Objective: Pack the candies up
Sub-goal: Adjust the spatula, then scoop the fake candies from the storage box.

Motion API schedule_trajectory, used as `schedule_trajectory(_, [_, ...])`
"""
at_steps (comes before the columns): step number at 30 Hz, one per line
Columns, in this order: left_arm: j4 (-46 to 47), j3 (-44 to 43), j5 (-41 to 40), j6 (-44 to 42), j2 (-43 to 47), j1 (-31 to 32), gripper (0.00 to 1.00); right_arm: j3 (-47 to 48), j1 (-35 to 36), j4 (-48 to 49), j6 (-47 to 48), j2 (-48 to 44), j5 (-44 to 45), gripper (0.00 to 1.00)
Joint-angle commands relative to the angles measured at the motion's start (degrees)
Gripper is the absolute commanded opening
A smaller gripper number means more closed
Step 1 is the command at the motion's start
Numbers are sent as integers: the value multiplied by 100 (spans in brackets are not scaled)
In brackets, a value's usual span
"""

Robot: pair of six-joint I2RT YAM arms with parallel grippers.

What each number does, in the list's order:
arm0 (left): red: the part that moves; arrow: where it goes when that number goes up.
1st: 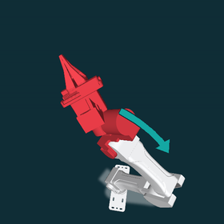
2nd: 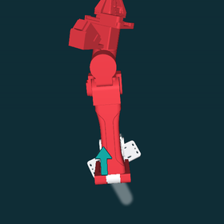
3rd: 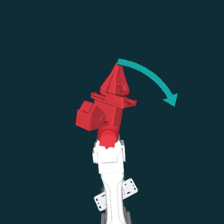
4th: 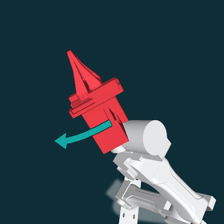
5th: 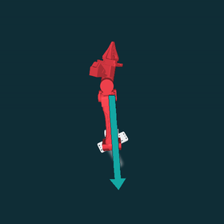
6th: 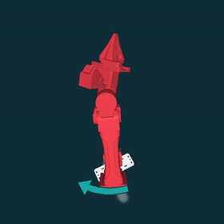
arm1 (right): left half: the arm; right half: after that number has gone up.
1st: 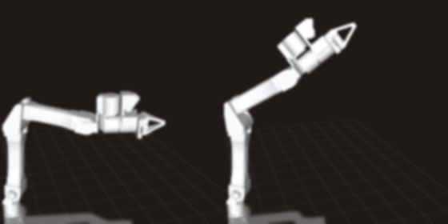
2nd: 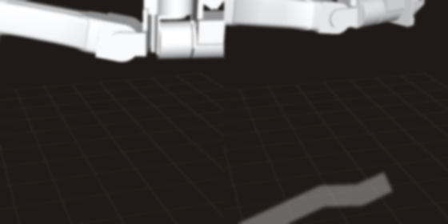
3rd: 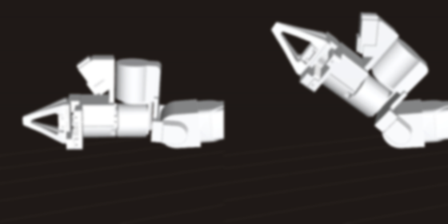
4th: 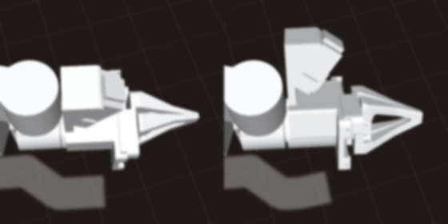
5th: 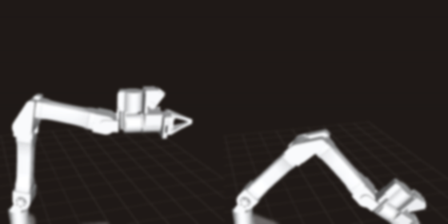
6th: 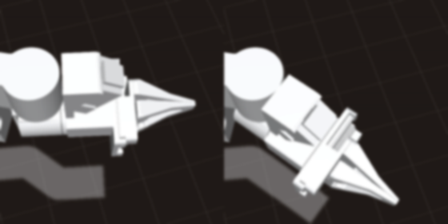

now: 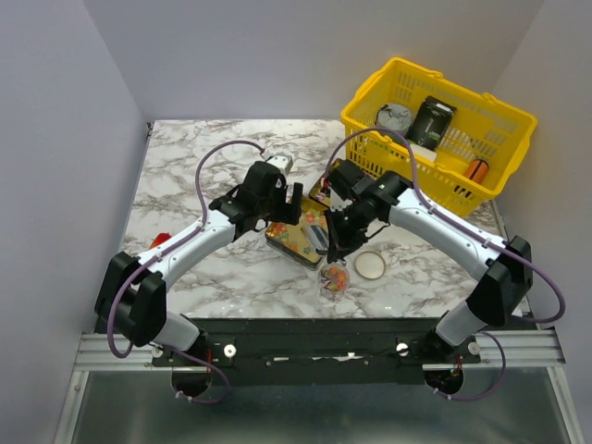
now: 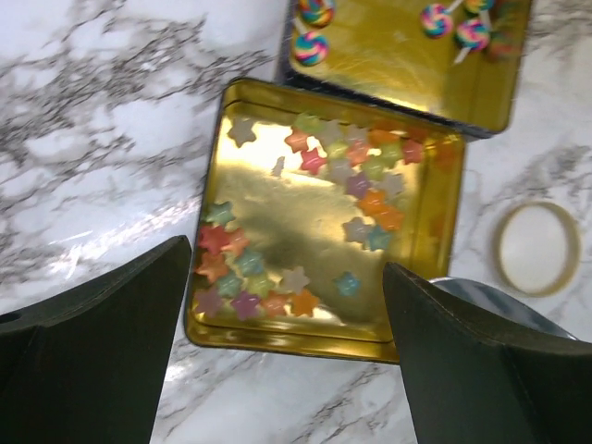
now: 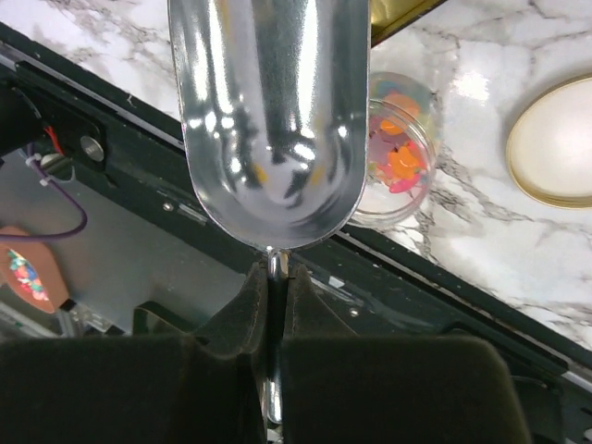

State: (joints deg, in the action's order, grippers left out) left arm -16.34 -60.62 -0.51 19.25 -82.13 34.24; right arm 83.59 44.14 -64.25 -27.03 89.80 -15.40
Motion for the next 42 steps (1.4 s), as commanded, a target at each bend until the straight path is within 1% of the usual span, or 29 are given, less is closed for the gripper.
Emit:
schedule_trajectory(1, [-607, 120, -1029, 88, -180, -31, 96, 43, -98, 299, -373, 476, -516, 1])
schedule_trajectory(4, [-774, 173, -1065, 290, -338, -93, 96, 166, -230, 430, -654, 801, -902, 1])
schedule_trajectory(8, [-1003, 112, -1039, 457, -602, -93, 95, 193, -476, 641, -1399, 1109, -1587, 1])
schedule_trajectory(11, [-1091, 103, -1038, 519, -725, -110, 95, 114, -643, 835, -1953, 1294, -1939, 1])
schedule_trajectory(18, [-1179, 147, -1012, 580, -840, -137, 94, 140, -810, 853, -2781, 1680, -2362, 1])
schedule_trajectory(21, [-1179, 147, -986, 589, -866, -146, 93, 105, -810, 774, -3036, 1725, -2336, 1])
schedule_trajectory(24, [-1170, 164, -872, 598, -919, -163, 90, 52, -810, 756, -3221, 1760, -2380, 1])
schedule_trajectory(27, [-1214, 165, -705, 651, -1051, -189, 82, 26, -802, 703, -3327, 1795, -2275, 1])
schedule_trajectory(28, [-1223, 165, -661, 668, -1103, -190, 78, 17, -810, 694, -3344, 1804, -2231, 1])
schedule_trajectory(30, [-1240, 165, -547, 694, -1156, -207, 74, -27, -819, 703, -3371, 1839, -2204, 1])
schedule_trajectory(34, [-1381, 86, -599, 712, -1288, -207, 62, -80, -828, 721, -3371, 1901, -2108, 1])
schedule_trajectory(42, [-1355, 85, -529, 695, -1367, -207, 54, -203, -960, 694, -3221, 2006, -1994, 1])
